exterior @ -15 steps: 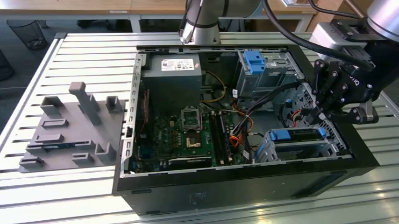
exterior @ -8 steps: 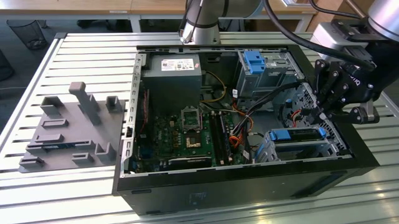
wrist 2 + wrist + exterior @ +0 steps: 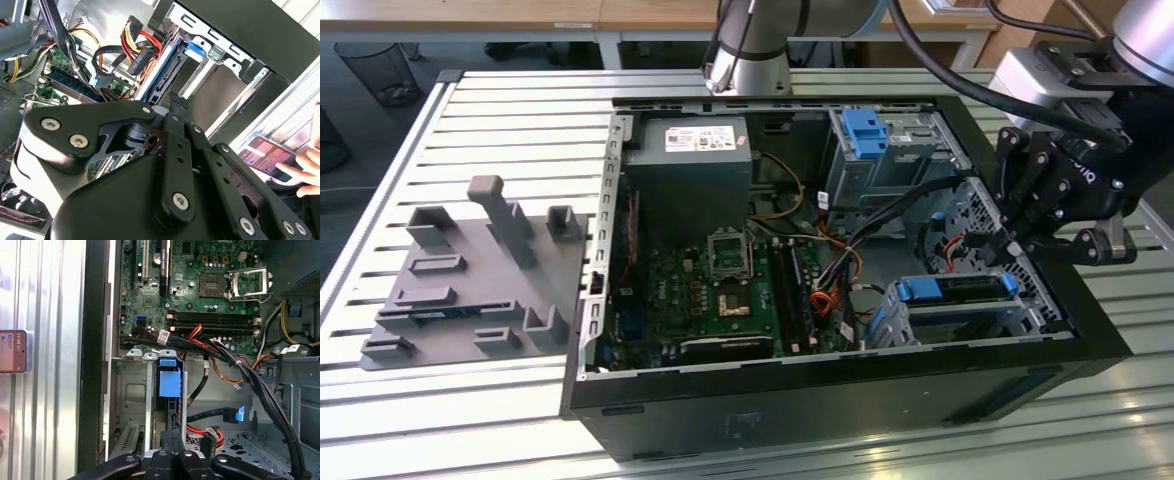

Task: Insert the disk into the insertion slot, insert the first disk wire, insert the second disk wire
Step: 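Insert the first disk wire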

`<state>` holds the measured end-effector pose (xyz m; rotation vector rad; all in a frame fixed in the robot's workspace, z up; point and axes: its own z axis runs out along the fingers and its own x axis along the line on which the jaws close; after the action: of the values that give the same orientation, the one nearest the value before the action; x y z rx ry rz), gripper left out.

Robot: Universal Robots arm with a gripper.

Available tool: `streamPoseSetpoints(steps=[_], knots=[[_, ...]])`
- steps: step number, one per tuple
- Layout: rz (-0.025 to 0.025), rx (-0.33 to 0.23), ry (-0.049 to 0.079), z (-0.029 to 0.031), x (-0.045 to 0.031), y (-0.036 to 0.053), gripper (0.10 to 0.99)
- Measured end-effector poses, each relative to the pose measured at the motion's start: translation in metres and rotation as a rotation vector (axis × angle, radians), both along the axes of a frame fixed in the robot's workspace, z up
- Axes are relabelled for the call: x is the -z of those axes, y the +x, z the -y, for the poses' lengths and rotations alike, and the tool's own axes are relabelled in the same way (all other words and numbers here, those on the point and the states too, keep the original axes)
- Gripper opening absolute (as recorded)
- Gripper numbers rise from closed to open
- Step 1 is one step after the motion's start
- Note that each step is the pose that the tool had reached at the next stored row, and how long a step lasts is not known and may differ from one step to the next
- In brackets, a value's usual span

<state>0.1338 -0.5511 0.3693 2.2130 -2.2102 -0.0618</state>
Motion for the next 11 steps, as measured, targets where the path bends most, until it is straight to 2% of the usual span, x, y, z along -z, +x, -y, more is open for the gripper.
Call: streamPoseSetpoints(steps=[11], knots=[[0.0,0.0,0.001,-0.0008,0.0,0.0016,0.106]])
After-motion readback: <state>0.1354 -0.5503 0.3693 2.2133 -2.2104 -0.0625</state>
